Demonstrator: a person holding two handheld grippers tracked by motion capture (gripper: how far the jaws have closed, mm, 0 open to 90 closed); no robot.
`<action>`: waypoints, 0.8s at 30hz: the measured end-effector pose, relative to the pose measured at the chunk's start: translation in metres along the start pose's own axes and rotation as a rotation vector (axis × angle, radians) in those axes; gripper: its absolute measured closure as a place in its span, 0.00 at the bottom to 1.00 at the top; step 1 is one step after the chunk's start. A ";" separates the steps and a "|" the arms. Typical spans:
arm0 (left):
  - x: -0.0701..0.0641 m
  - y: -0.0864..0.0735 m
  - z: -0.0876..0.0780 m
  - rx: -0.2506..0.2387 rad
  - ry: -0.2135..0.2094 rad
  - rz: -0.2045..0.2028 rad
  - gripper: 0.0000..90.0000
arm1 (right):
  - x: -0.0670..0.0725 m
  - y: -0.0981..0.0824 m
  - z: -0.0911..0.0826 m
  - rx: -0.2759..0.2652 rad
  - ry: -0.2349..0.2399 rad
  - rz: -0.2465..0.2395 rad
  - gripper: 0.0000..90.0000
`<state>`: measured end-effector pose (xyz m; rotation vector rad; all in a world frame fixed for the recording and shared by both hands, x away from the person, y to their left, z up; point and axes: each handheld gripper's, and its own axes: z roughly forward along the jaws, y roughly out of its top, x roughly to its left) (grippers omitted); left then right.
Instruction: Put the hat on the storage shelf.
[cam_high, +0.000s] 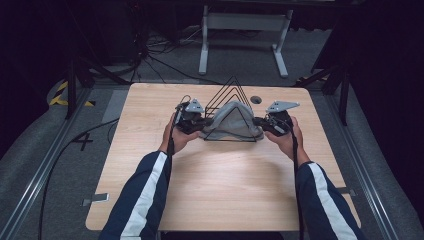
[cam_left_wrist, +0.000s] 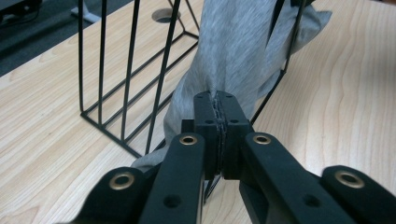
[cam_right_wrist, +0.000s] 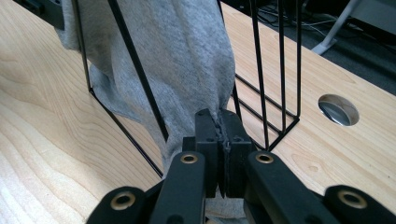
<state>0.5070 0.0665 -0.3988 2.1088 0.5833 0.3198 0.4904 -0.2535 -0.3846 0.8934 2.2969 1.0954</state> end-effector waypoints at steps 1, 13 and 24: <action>0.000 0.000 -0.002 -0.010 0.000 -0.006 0.99 | 0.000 0.000 0.000 -0.003 -0.002 0.002 0.98; -0.011 0.000 -0.040 0.071 0.088 0.156 0.99 | 0.004 0.013 -0.023 -0.013 -0.014 -0.033 0.89; -0.023 -0.022 -0.080 0.124 0.122 0.203 0.99 | 0.016 0.007 -0.052 -0.001 -0.005 -0.067 0.87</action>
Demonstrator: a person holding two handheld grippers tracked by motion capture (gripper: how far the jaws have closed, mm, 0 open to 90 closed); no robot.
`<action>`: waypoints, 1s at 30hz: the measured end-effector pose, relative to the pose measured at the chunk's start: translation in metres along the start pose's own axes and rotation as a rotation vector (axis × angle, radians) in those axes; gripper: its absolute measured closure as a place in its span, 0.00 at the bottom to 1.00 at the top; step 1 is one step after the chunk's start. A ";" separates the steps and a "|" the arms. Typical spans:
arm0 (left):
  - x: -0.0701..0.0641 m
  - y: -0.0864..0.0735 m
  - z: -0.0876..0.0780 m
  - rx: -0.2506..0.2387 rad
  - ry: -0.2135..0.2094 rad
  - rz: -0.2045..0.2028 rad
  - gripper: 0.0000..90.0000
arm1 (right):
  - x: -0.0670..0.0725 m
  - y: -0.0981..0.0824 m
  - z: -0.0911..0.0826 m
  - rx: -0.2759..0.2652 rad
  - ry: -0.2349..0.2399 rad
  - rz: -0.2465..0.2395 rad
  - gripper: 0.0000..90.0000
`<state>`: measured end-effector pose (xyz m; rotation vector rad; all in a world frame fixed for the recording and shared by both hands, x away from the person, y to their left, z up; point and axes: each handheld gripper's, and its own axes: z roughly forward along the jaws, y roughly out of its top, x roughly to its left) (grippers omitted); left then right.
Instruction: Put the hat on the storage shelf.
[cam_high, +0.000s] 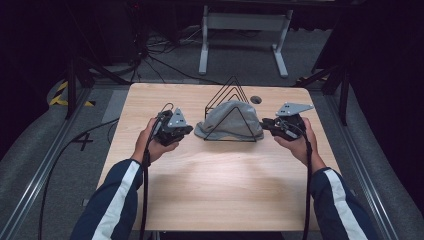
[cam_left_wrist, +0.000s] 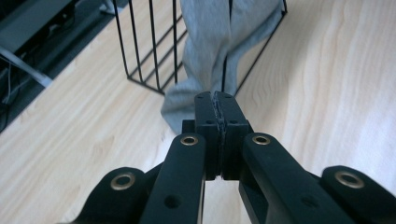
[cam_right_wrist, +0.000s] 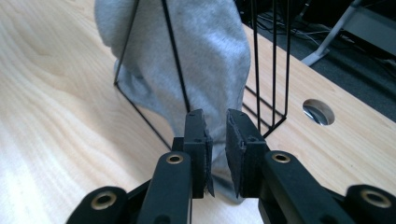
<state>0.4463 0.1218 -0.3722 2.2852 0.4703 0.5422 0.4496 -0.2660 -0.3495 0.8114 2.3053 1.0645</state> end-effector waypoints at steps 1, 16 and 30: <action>-0.001 -0.004 -0.003 0.009 0.007 -0.002 0.99 | 0.001 -0.002 -0.002 0.002 0.000 -0.003 0.86; -0.018 -0.049 -0.026 0.076 0.001 -0.007 0.89 | 0.005 -0.049 -0.029 0.040 -0.019 0.026 0.76; -0.030 -0.091 -0.039 0.149 0.013 -0.053 0.56 | 0.020 -0.103 -0.050 0.081 -0.005 -0.005 0.57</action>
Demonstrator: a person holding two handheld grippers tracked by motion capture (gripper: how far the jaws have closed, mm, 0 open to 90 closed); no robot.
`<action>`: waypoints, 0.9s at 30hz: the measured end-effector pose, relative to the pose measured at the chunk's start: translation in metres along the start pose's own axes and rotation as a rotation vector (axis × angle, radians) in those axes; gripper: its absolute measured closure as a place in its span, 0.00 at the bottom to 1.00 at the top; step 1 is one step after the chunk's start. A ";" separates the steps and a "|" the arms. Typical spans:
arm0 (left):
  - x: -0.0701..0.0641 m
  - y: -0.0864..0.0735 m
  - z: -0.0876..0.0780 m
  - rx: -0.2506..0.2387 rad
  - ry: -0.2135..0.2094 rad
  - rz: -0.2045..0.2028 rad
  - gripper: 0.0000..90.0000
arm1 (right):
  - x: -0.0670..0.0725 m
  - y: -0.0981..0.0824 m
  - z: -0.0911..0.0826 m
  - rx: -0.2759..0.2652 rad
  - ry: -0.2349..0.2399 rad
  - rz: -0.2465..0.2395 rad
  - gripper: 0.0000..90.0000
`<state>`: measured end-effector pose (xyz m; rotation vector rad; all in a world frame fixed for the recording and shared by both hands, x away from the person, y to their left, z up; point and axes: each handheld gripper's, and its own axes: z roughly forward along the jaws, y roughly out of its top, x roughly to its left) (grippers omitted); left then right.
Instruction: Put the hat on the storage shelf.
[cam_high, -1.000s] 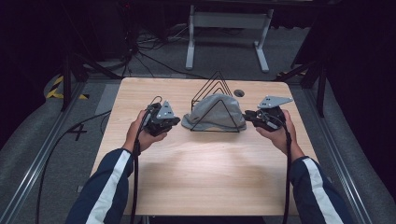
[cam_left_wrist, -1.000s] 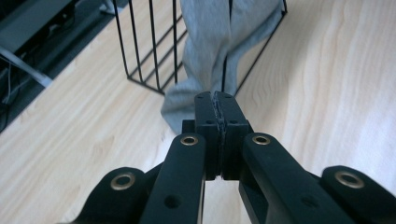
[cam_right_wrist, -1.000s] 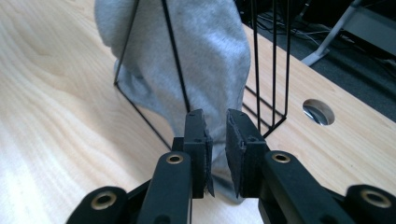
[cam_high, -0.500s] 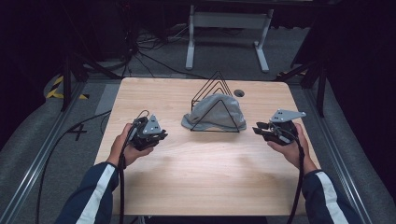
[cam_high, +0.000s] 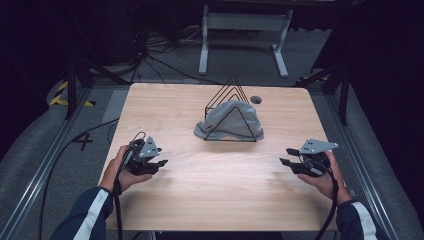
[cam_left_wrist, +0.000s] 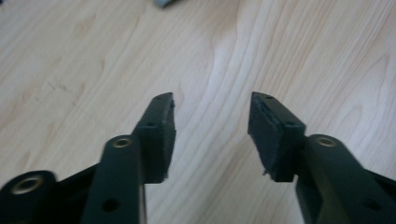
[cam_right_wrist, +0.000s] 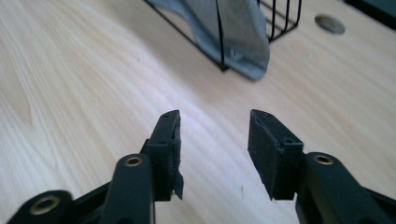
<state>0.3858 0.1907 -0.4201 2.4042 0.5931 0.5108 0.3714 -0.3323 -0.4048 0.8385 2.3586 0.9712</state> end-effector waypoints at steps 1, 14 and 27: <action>-0.002 -0.005 0.001 0.008 -0.001 -0.003 0.52 | 0.001 -0.004 -0.001 0.006 -0.006 0.003 0.56; -0.021 -0.052 0.006 0.005 -0.067 -0.087 0.32 | 0.009 -0.052 -0.014 0.043 -0.022 0.078 0.41; -0.025 -0.080 0.007 -0.084 -0.096 -0.226 0.19 | 0.017 -0.093 -0.014 0.028 -0.034 0.218 0.27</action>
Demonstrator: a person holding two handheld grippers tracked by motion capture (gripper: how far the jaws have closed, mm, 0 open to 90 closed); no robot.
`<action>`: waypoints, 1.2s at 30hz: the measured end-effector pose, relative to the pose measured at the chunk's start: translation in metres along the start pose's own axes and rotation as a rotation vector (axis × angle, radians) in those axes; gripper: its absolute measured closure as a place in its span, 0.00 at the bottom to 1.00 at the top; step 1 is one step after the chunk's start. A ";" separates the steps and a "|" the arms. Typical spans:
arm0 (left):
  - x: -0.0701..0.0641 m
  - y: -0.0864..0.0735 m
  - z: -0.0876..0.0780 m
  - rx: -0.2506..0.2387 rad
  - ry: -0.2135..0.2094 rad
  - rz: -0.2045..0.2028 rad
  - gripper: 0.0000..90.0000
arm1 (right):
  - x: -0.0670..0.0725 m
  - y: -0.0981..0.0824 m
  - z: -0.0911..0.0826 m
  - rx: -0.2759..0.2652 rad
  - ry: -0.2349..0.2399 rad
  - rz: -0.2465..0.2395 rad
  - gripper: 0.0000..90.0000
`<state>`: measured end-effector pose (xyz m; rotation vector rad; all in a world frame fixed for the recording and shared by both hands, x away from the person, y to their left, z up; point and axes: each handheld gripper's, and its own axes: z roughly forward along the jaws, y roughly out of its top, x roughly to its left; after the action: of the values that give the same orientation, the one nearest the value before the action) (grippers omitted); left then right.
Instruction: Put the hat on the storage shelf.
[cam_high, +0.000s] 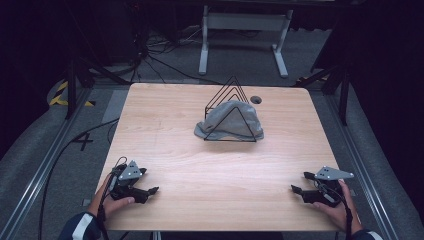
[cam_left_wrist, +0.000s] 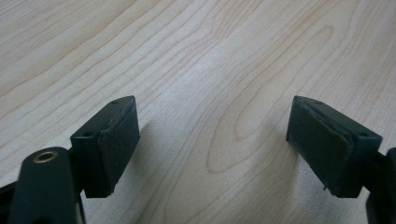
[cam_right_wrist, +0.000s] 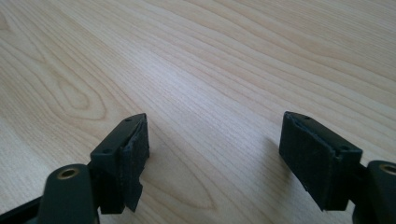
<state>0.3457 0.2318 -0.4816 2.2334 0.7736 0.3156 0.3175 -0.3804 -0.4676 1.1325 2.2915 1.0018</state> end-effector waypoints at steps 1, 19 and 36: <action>0.000 0.000 0.000 -0.001 0.000 0.000 0.19 | 0.000 0.000 0.000 0.001 -0.006 0.003 0.26; 0.001 0.000 0.001 0.001 -0.003 -0.008 0.16 | 0.000 -0.001 0.000 0.009 -0.036 0.035 0.21; 0.001 0.001 0.001 0.001 -0.001 -0.006 0.16 | 0.000 -0.001 0.000 0.009 -0.037 0.035 0.21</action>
<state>0.3473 0.2314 -0.4822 2.2319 0.7806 0.3109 0.3170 -0.3811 -0.4681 1.1891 2.2565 0.9771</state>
